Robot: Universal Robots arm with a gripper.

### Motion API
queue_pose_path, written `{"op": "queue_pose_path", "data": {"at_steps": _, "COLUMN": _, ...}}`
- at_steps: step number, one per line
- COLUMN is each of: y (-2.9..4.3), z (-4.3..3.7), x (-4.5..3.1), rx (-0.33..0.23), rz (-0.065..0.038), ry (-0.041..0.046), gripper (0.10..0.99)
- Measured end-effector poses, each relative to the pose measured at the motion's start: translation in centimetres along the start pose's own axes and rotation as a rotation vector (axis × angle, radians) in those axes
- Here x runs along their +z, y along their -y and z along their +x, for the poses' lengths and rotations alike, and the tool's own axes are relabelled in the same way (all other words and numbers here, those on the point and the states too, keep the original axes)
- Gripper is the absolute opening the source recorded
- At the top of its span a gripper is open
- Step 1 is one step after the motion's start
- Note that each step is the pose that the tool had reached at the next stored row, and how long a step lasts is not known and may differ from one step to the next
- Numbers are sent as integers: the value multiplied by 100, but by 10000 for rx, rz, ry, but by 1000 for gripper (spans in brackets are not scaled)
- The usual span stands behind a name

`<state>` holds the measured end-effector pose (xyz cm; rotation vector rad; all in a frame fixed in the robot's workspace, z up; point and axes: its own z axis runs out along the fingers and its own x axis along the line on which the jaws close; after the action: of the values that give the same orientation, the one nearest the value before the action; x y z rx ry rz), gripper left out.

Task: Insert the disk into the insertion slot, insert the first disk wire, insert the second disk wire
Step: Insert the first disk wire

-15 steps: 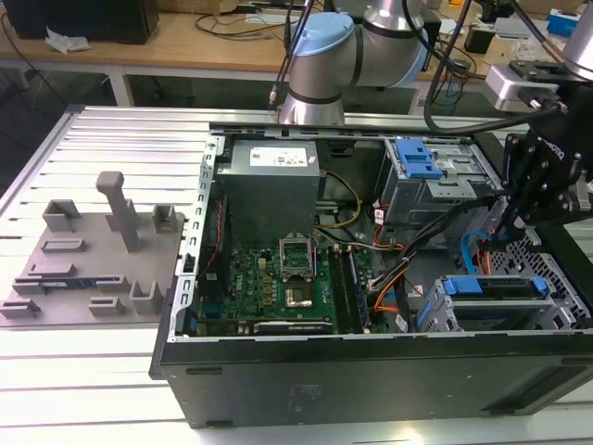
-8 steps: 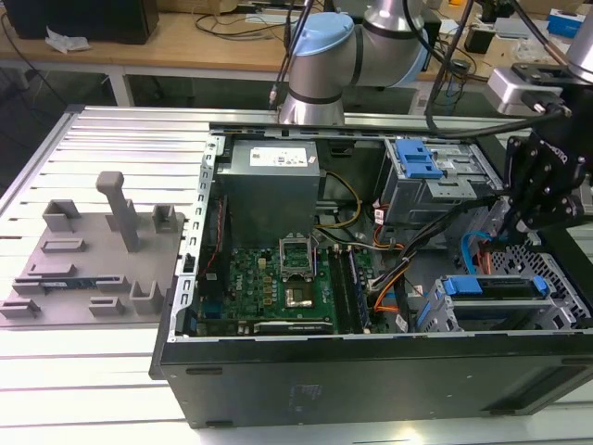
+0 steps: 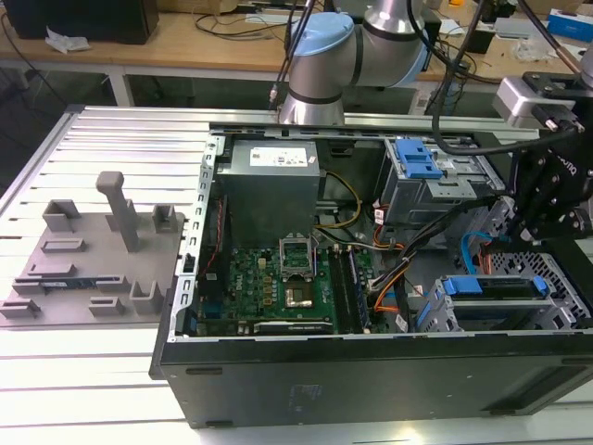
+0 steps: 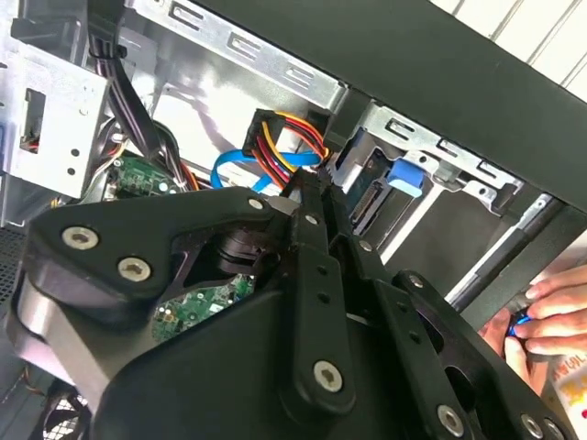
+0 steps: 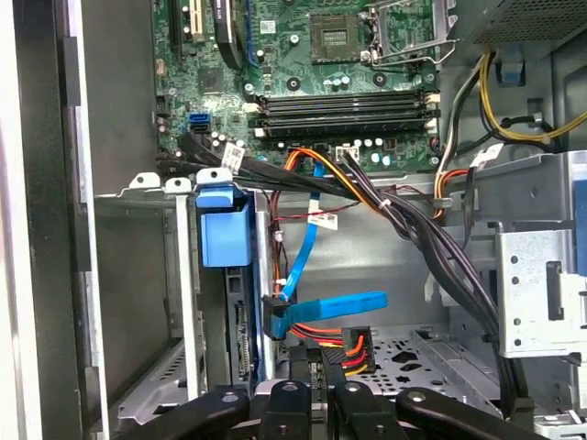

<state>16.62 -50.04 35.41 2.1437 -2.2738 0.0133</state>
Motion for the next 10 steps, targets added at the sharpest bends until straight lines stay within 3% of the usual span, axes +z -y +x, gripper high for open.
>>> {"op": "queue_pose_path", "data": {"at_steps": 7, "y": 0, "z": 6, "x": 0, "rx": -3, "rz": 0, "ry": -2, "gripper": 165}}
{"op": "queue_pose_path", "data": {"at_steps": 10, "y": 3, "z": 48, "x": 1, "rx": -2, "rz": -1, "ry": -2, "gripper": 165}}
